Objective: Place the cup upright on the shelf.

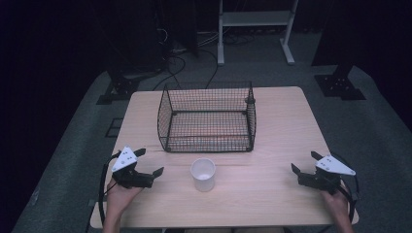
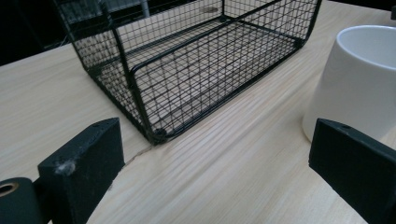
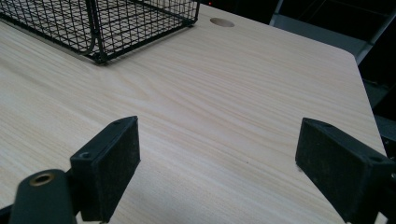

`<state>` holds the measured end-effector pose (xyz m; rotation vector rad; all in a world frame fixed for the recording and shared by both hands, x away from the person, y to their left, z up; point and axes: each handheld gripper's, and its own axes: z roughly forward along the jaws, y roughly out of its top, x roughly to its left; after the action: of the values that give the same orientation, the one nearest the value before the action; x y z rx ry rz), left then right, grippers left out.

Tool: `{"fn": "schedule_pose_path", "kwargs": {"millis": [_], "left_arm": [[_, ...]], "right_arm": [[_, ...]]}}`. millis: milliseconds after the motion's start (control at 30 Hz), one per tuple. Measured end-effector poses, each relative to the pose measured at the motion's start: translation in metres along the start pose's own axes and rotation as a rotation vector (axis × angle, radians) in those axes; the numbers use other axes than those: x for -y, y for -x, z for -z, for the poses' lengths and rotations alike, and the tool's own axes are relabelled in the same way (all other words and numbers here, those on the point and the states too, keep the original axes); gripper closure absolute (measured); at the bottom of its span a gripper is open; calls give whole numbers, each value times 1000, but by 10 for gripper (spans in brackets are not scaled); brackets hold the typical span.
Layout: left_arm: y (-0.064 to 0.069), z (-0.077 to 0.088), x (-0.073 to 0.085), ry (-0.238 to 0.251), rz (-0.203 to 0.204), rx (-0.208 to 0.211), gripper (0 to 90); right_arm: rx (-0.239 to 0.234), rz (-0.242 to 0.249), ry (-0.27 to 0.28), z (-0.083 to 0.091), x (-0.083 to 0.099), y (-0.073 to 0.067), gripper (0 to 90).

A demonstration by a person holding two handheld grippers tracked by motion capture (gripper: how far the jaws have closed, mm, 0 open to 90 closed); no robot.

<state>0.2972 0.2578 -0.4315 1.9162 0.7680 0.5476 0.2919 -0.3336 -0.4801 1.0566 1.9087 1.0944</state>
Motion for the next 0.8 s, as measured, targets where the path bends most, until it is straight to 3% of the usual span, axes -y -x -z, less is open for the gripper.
{"fn": "schedule_pose_path", "kwargs": {"millis": [333,800], "left_arm": [[7,3,-9,-5,-37,23,25],[22,1,-19,-32,-81,121,23]], "right_arm": [[-1,1,-1,0,0,0,131],[-3,3,-3,-1,0,0,131]]}}
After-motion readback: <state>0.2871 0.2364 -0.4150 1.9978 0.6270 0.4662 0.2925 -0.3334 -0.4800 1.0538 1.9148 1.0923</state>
